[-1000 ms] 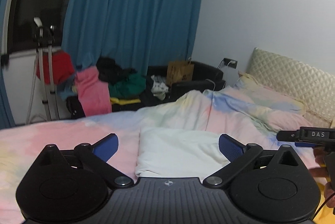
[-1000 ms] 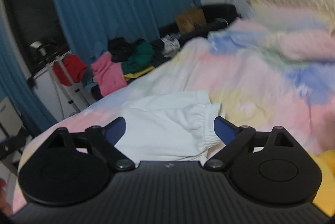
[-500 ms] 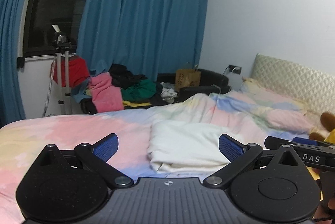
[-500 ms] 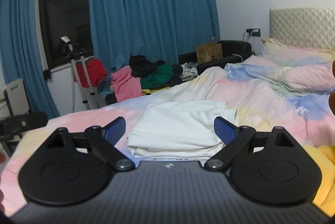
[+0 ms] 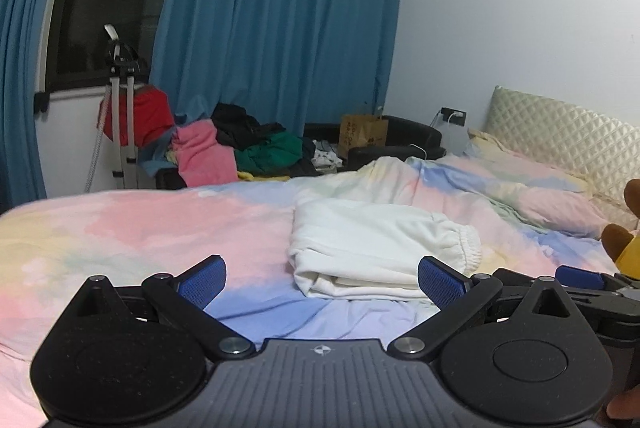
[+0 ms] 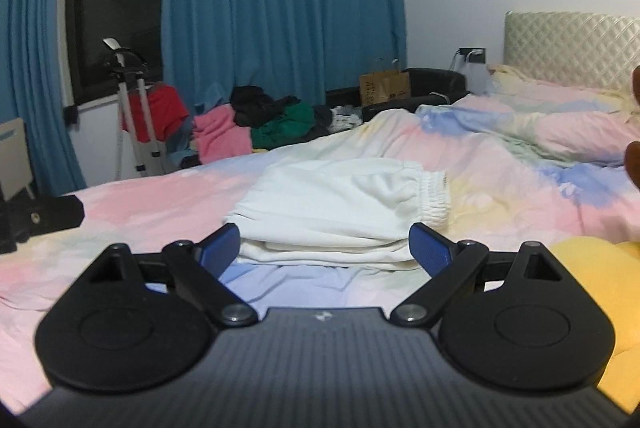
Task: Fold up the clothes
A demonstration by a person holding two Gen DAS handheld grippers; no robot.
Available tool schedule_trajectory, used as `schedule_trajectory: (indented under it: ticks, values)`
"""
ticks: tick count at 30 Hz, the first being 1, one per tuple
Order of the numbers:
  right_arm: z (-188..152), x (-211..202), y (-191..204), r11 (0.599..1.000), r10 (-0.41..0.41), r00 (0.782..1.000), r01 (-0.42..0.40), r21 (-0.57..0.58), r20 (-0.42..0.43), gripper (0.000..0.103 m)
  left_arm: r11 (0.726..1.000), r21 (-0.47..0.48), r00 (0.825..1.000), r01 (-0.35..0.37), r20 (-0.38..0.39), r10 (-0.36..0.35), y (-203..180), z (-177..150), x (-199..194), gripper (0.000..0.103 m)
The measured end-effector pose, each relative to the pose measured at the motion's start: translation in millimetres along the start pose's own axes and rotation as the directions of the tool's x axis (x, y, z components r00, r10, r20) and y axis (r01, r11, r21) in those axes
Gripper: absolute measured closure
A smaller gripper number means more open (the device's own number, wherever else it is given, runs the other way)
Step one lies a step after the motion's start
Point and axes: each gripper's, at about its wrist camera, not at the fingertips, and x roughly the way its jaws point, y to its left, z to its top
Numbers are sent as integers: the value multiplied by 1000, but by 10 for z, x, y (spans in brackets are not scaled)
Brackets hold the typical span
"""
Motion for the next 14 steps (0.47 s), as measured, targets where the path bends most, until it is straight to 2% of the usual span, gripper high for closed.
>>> schedule_trajectory:
  ticks: [4, 14]
  values:
    - [-60, -10, 42, 999, -38, 999, 38, -10, 6, 10, 1000, 8, 1000, 2, -22, -2, -4, -50, 84, 0]
    - [-77, 51, 61, 998, -64, 998, 63, -15, -18, 10, 1000, 11, 999, -16, -42, 16, 5, -85, 99, 0]
